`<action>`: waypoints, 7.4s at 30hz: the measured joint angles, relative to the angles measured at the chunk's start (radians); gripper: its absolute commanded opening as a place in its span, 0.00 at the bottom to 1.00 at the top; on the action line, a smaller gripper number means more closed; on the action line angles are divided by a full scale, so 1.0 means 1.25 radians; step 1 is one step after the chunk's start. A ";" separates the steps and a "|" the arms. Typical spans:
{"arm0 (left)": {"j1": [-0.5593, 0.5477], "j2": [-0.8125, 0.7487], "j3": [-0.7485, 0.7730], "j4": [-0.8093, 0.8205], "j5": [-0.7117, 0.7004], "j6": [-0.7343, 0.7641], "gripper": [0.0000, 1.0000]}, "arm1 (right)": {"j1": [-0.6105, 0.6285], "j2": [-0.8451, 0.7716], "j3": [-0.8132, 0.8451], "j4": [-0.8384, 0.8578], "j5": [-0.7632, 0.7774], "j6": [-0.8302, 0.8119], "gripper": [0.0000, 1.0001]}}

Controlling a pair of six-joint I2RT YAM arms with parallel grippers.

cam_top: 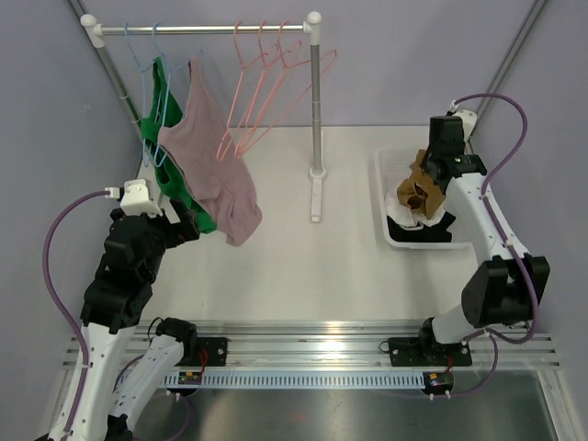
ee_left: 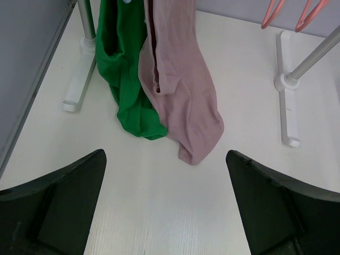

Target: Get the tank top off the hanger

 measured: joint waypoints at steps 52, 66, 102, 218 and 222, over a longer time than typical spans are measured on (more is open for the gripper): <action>0.222 0.906 1.009 -0.150 0.224 0.106 0.91 | -0.064 -0.608 -0.460 0.125 -0.881 0.216 0.89; 0.295 1.038 1.042 -0.130 0.418 0.076 0.15 | -0.050 -0.598 -0.460 0.135 -0.899 0.221 0.86; 0.235 0.500 0.664 -0.144 0.469 -0.008 0.00 | -0.001 -0.574 -0.407 0.100 -0.901 0.166 0.92; -0.319 -0.229 -0.278 0.717 0.065 -0.188 0.00 | 0.369 -0.699 -0.399 -0.057 -0.541 0.083 0.00; -0.319 -0.211 -0.264 0.641 0.032 -0.183 0.00 | 0.369 -0.667 -0.417 -0.063 -0.535 0.083 0.23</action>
